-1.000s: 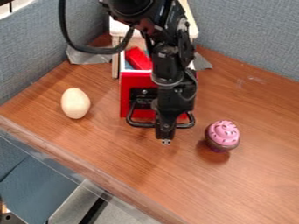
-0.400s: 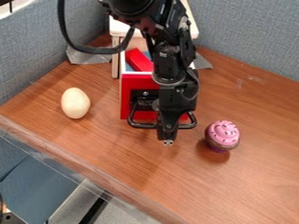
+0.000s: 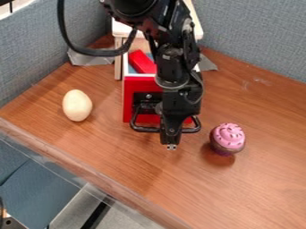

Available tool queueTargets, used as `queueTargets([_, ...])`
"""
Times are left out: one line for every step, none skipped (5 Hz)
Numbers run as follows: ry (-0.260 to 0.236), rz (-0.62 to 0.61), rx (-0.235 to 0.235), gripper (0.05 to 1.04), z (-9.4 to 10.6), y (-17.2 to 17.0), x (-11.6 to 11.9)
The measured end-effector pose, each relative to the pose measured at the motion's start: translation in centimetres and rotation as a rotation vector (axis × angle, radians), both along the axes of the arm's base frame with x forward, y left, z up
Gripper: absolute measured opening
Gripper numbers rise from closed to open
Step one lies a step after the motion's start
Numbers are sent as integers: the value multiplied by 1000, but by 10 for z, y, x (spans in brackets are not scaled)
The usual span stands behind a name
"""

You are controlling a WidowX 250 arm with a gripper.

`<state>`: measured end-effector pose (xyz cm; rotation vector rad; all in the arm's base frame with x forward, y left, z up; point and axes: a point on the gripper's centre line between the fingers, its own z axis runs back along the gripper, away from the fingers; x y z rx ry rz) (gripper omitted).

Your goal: Open the drawer

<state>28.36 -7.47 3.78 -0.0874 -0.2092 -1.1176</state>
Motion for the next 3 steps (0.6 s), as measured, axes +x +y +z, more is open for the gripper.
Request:
queueTargets([-4,-37,-16,421,5,-9,-3])
queueTargets([-19,-30,-14,736,10,-9,3])
queueTargets([-24,9,-22,989,18,-2,12])
